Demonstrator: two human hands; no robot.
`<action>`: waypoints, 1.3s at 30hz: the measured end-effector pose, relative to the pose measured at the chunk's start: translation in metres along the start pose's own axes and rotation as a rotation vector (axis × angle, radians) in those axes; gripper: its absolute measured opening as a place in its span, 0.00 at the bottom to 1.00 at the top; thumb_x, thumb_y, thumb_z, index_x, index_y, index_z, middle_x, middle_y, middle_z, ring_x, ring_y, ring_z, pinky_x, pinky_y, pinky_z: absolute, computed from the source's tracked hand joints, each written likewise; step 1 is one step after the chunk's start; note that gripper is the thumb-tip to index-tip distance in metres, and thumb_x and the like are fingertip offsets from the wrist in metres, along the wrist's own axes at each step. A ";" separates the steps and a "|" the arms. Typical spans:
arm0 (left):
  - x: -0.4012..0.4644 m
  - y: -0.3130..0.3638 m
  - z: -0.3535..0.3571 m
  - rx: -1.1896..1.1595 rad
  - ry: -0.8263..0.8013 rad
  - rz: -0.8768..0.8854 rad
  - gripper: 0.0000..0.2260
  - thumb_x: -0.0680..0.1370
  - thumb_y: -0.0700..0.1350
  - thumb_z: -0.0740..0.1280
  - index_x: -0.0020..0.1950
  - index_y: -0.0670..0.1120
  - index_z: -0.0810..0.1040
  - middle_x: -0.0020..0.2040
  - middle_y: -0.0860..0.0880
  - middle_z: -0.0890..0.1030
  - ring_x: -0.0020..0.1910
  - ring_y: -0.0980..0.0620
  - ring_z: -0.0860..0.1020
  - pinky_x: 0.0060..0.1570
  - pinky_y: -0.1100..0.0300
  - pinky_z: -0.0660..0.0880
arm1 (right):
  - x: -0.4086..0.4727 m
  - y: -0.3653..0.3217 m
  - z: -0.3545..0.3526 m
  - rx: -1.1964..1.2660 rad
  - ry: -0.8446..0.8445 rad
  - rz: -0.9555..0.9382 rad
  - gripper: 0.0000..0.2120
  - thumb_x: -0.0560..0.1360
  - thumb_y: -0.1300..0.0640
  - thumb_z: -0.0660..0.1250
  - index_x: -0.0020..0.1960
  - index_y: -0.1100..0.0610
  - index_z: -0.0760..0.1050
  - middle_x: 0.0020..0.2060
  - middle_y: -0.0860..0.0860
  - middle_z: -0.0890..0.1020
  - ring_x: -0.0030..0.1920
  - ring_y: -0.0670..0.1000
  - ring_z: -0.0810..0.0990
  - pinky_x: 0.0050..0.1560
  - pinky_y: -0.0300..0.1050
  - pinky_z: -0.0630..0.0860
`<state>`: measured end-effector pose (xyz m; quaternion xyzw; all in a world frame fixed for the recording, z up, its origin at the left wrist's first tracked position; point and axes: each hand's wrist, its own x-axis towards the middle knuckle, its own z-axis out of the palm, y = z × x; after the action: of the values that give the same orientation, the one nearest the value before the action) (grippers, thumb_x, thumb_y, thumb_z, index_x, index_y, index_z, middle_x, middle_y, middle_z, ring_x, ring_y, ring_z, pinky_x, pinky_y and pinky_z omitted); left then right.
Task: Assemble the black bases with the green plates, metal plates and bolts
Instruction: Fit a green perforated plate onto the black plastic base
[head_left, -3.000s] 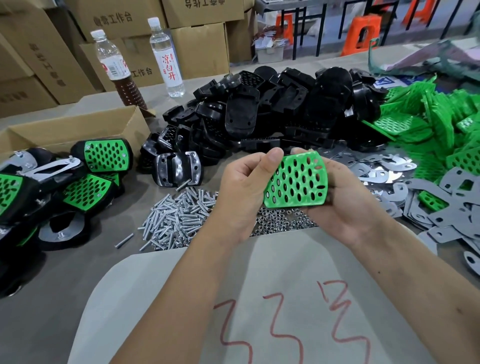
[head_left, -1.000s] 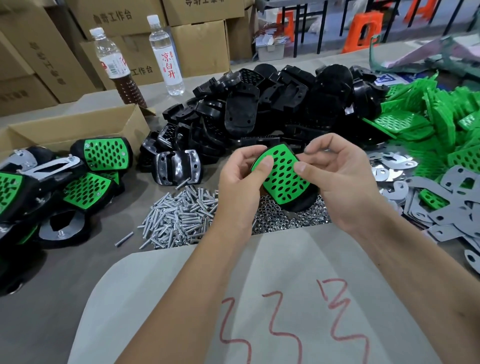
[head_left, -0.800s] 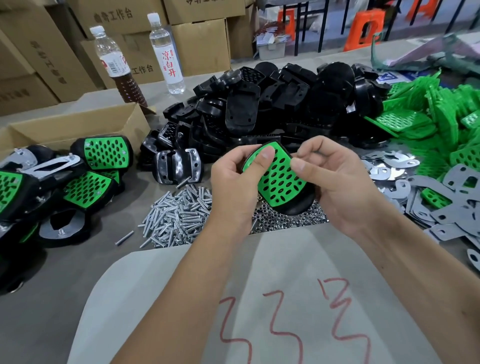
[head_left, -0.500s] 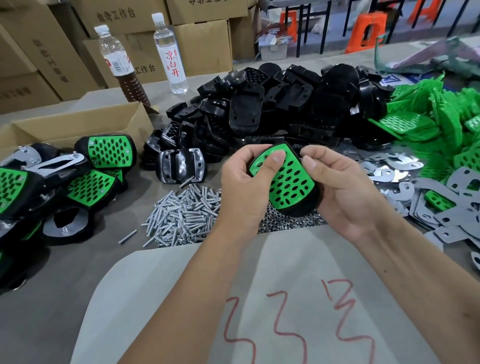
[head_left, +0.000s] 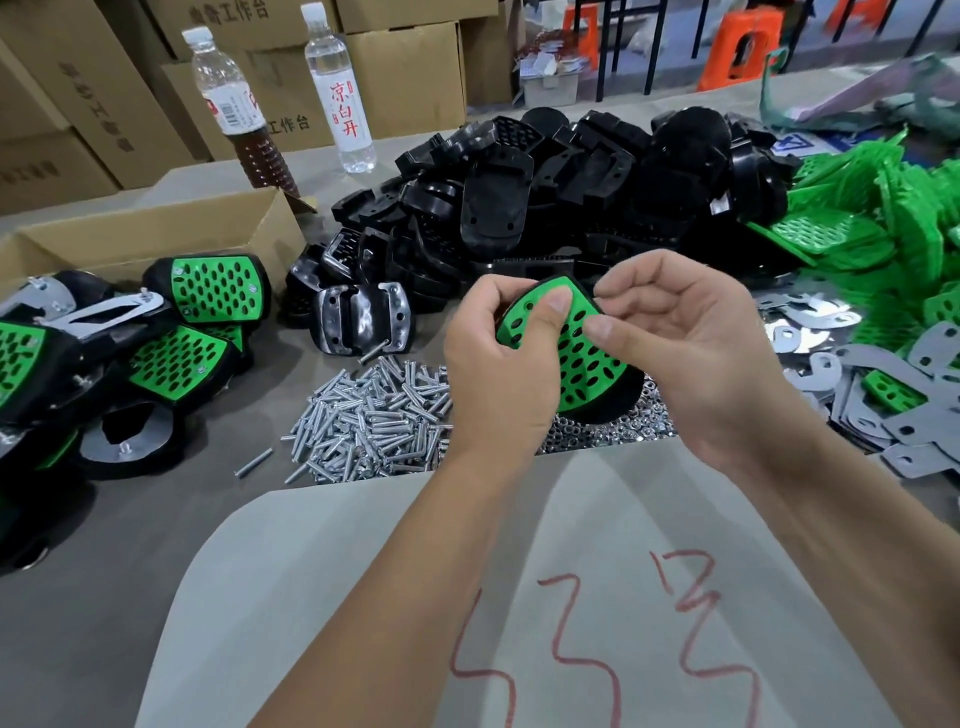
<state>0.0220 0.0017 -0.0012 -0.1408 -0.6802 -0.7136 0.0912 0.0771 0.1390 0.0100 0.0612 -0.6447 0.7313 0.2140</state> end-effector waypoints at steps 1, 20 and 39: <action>-0.001 0.000 0.002 0.004 -0.009 -0.010 0.09 0.76 0.52 0.71 0.48 0.46 0.81 0.40 0.55 0.80 0.40 0.56 0.77 0.44 0.53 0.78 | 0.000 0.000 -0.001 -0.014 -0.008 -0.007 0.10 0.71 0.66 0.76 0.50 0.57 0.81 0.39 0.49 0.85 0.42 0.48 0.83 0.48 0.40 0.80; -0.009 0.005 0.006 -0.024 -0.037 -0.133 0.12 0.77 0.54 0.69 0.53 0.47 0.79 0.47 0.51 0.83 0.44 0.57 0.80 0.45 0.57 0.79 | 0.001 0.004 -0.007 0.057 -0.047 0.262 0.11 0.79 0.54 0.71 0.51 0.62 0.86 0.49 0.65 0.86 0.48 0.61 0.86 0.52 0.58 0.83; -0.007 0.007 0.016 -0.137 0.018 -0.324 0.07 0.82 0.48 0.70 0.52 0.44 0.80 0.39 0.55 0.83 0.38 0.58 0.80 0.41 0.58 0.78 | -0.003 0.006 -0.003 0.072 -0.103 0.157 0.05 0.74 0.65 0.74 0.46 0.59 0.78 0.42 0.58 0.81 0.43 0.56 0.79 0.45 0.52 0.79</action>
<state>0.0323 0.0169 0.0039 -0.0287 -0.6431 -0.7647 -0.0289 0.0778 0.1412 0.0030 0.0557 -0.6309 0.7644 0.1203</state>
